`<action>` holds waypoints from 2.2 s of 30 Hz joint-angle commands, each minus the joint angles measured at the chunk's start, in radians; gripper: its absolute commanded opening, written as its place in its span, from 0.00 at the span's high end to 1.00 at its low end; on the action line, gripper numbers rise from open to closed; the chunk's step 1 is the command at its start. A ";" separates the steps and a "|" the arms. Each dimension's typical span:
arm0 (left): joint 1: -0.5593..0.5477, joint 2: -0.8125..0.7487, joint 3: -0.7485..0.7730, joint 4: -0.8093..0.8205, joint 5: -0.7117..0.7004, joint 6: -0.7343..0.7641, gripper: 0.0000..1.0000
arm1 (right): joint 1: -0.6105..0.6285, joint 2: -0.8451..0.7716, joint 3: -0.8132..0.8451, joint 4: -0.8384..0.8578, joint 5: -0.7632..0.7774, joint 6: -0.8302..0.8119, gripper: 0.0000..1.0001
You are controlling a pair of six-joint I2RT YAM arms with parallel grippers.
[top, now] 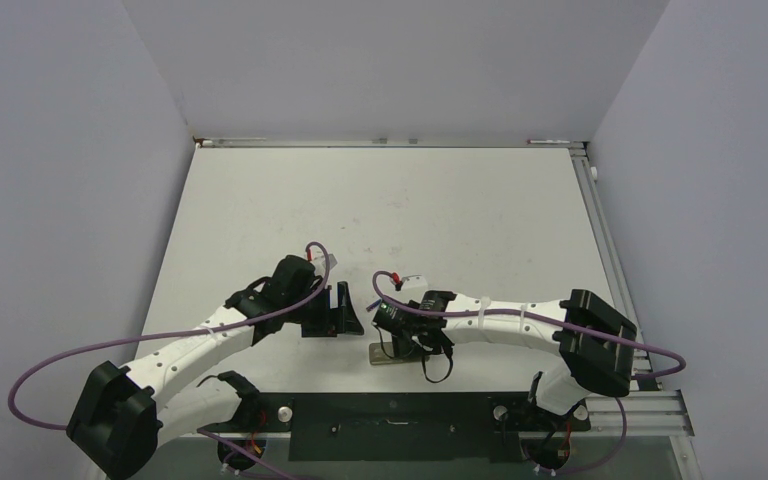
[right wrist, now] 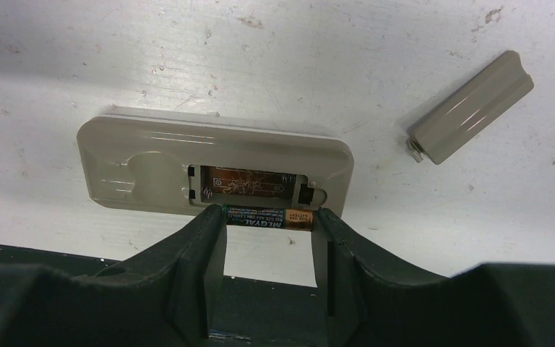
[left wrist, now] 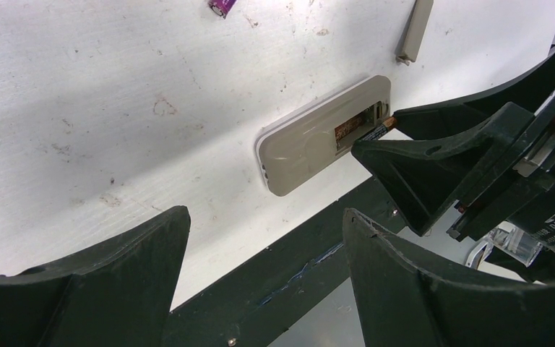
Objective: Load the batteries into the remote control
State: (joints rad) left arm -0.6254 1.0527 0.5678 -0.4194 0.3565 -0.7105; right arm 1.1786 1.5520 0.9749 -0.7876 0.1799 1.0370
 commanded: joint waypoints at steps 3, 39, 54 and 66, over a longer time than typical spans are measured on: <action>0.007 -0.020 0.004 0.018 0.015 0.013 0.25 | -0.007 0.008 -0.010 0.021 0.029 0.011 0.58; 0.009 -0.011 0.001 0.029 0.024 0.012 0.25 | -0.009 0.017 -0.022 0.030 0.024 0.015 0.49; 0.009 -0.014 0.002 0.034 0.041 0.015 0.25 | -0.006 -0.051 0.016 -0.013 0.050 0.012 0.49; 0.004 0.017 -0.010 0.064 0.070 0.002 0.25 | -0.014 -0.083 0.019 0.006 0.049 -0.027 0.57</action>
State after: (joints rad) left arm -0.6220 1.0573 0.5594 -0.4065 0.3943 -0.7109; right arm 1.1717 1.5082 0.9630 -0.7876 0.2020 1.0283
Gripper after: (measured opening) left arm 0.750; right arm 0.455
